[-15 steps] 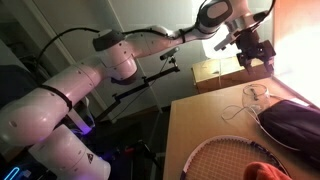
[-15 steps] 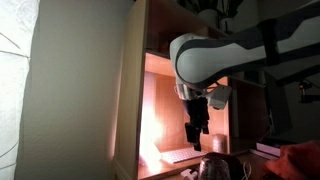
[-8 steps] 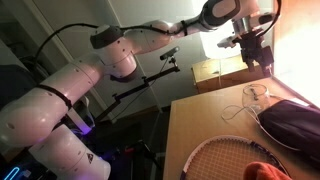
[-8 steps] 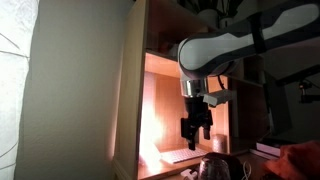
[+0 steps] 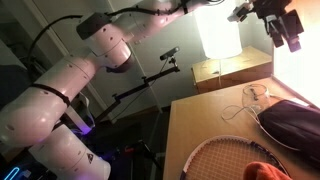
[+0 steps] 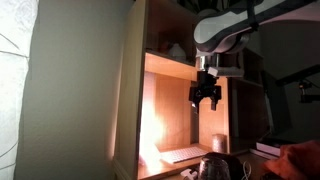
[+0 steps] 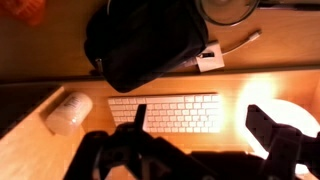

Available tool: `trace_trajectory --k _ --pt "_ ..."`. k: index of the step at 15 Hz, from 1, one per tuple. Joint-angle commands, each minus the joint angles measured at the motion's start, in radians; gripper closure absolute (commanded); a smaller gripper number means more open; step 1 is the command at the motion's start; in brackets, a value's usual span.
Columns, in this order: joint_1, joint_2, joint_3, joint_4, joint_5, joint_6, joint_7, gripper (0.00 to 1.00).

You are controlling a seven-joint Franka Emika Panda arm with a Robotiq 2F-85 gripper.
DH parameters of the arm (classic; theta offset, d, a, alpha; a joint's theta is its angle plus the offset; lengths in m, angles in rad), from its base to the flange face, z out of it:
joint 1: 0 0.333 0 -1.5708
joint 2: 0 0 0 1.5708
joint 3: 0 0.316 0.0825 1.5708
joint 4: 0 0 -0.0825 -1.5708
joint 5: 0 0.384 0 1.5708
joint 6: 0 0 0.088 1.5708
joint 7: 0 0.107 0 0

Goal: Use the towel to wipe the monitor and put the pen in the jar

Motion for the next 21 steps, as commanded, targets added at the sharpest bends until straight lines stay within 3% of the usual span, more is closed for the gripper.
trace_trajectory --k 1,6,11,12,21 --pt "-0.002 0.051 0.021 -0.119 0.026 0.012 0.0 0.0" --pt "-0.039 0.053 0.041 -0.16 0.036 0.003 0.022 0.0" --pt "-0.019 0.046 0.027 -0.174 0.039 0.013 0.081 0.0" --pt "-0.046 0.032 0.038 -0.146 0.024 0.004 0.048 0.0" --pt "-0.034 0.026 0.036 -0.127 0.012 0.004 0.064 0.0"
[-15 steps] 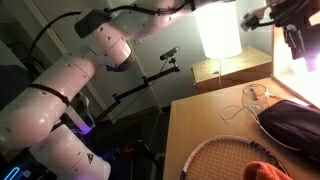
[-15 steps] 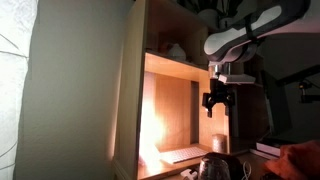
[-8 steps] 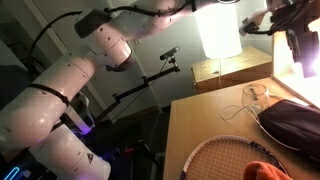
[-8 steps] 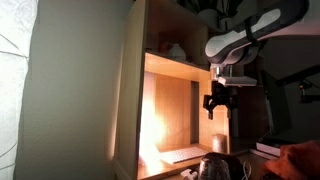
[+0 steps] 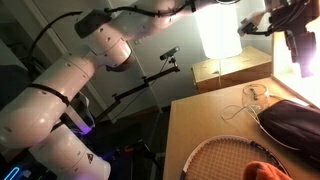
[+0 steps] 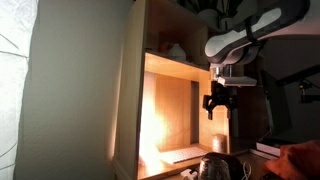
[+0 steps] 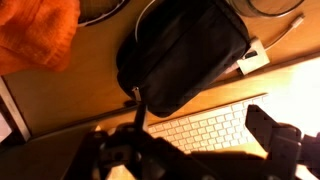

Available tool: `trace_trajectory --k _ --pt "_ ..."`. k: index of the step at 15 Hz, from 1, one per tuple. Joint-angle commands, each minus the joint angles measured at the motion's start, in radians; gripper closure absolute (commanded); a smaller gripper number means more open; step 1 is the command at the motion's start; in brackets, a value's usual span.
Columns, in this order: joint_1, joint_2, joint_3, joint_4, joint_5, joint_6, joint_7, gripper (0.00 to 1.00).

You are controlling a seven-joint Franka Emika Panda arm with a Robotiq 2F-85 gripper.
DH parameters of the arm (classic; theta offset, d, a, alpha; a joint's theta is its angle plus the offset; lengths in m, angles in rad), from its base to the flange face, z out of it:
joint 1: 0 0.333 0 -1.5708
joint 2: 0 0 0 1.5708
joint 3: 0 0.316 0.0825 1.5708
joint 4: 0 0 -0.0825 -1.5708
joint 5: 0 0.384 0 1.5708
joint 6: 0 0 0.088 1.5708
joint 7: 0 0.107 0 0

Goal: Use the towel to wipe the monitor and put the pen in the jar

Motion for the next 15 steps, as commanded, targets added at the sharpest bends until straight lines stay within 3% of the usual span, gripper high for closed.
trace_trajectory --k 1,15 --pt "0.002 -0.002 0.003 0.036 -0.032 0.0 0.0 0.0" --pt "0.019 -0.036 0.037 0.343 -0.218 -0.017 -0.053 0.0"
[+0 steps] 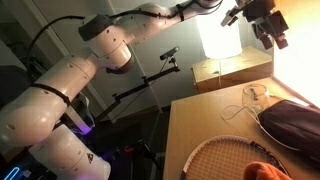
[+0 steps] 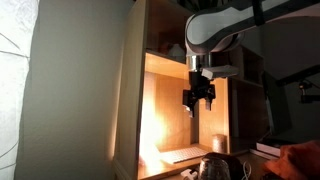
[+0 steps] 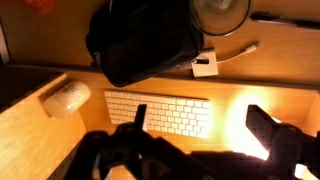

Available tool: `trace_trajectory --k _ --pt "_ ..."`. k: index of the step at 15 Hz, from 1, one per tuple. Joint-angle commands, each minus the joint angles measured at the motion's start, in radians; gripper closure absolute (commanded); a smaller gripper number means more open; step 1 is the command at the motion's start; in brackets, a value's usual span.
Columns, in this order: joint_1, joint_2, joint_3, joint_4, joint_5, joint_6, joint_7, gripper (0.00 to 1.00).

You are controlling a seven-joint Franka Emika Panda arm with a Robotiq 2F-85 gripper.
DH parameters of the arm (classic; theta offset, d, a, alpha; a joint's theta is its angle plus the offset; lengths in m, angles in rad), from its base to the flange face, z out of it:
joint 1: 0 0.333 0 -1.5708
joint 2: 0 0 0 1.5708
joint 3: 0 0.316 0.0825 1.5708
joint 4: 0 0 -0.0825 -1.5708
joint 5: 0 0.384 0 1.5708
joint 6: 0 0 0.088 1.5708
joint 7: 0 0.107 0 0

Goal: Use the towel to wipe the monitor and put the pen in the jar

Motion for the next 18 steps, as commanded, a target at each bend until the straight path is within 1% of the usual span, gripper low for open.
trace_trajectory --k 1,2,7,11,13,16,17,18 --pt "-0.029 -0.001 0.024 0.089 -0.034 -0.008 -0.068 0.0" --pt "-0.031 -0.001 0.032 0.104 -0.038 -0.007 -0.098 0.0" --pt "-0.052 0.006 0.097 0.157 -0.028 0.004 -0.333 0.0" --pt "-0.071 -0.004 0.14 0.192 -0.043 0.006 -0.52 0.0" --pt "-0.074 -0.011 0.155 0.205 -0.062 0.005 -0.601 0.0" --pt "-0.075 -0.03 0.17 0.232 -0.122 -0.004 -0.69 0.0" --pt "-0.07 -0.047 0.155 0.234 -0.123 -0.004 -0.721 0.0" --pt "-0.069 -0.057 0.155 0.243 -0.138 -0.002 -0.749 0.0"
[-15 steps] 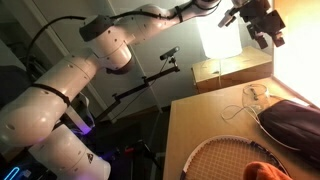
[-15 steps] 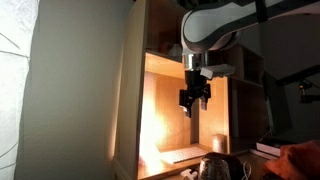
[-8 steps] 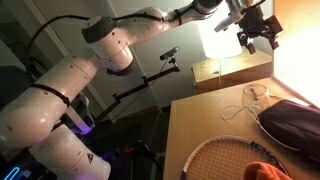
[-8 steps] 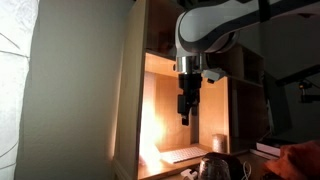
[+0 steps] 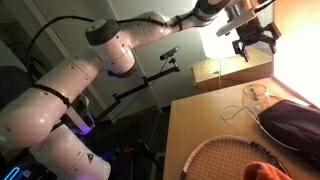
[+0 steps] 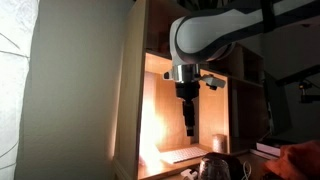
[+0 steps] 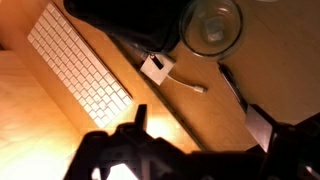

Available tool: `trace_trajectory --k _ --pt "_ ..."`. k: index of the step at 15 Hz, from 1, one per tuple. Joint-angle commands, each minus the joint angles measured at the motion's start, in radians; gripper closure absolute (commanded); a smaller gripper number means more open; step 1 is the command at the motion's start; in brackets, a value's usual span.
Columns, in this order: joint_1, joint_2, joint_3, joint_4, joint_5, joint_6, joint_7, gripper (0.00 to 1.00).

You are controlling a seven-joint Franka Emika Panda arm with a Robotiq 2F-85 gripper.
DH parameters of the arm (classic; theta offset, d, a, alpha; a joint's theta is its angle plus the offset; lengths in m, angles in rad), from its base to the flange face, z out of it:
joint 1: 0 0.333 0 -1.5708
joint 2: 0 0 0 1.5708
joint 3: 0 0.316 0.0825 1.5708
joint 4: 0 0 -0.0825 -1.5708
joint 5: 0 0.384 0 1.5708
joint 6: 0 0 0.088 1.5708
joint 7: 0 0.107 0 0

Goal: Use the towel to wipe the monitor and put the pen in the jar

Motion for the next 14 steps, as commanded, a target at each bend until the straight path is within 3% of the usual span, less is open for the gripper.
trace_trajectory --k 1,6,14 --pt "-0.016 -0.041 -0.002 0.065 -0.049 -0.007 -0.105 0.0" --pt "-0.031 -0.089 0.008 0.12 -0.08 -0.014 -0.21 0.0" --pt "-0.094 -0.066 0.103 0.137 0.045 0.02 -0.43 0.0"
